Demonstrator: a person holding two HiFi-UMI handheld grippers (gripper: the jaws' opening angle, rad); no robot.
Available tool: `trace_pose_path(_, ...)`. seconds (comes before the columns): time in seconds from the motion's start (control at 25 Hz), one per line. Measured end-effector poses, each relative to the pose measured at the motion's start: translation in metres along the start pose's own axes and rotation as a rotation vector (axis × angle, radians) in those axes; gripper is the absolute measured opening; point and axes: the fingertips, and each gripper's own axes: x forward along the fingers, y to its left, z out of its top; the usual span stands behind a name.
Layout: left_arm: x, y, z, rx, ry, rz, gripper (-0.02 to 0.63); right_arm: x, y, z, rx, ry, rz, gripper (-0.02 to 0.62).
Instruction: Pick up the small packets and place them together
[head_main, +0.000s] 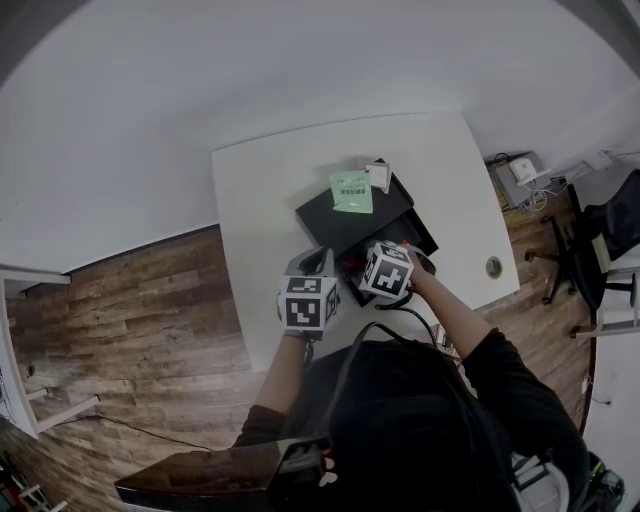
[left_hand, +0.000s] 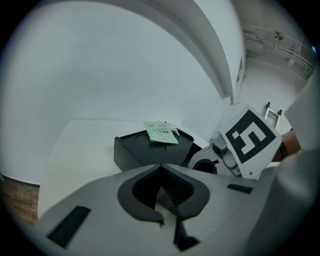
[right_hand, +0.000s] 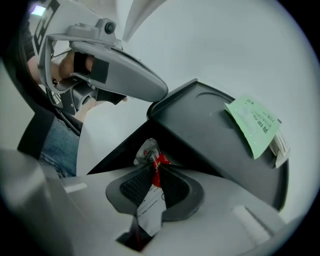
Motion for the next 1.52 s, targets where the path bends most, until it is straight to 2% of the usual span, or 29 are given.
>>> trace_pose_path(0.32, 0.001, 0.001, -0.001, 0.006, -0.001, -0.004, -0.002, -0.033, -0.001, -0.021, 0.027, 0.038, 0.025, 0.043)
trace_pose_path(0.52, 0.001, 0.001, -0.001, 0.013, 0.003, -0.007, -0.002, -0.076, -0.023, -0.026, 0.061, -0.015, -0.043, 0.043)
trace_pose_path(0.72, 0.001, 0.001, 0.000, 0.018, 0.006, -0.004, -0.002, -0.124, -0.066, 0.021, 0.091, -0.211, -0.164, 0.043)
trace_pose_path(0.92, 0.001, 0.000, 0.000, 0.030, 0.010, -0.002, -0.002, -0.132, -0.083, 0.080, 0.047, -0.310, -0.181, 0.043)
trace_pose_path(1.16, 0.001, -0.001, -0.002, 0.027, 0.010, -0.005, -0.002, -0.095, -0.086, 0.112, -0.001, -0.258, -0.135, 0.043)
trace_pose_path(1.52, 0.000, -0.003, -0.003, 0.020, 0.005, -0.010, -0.002, -0.055, -0.089, 0.114, -0.016, -0.167, -0.100, 0.043)
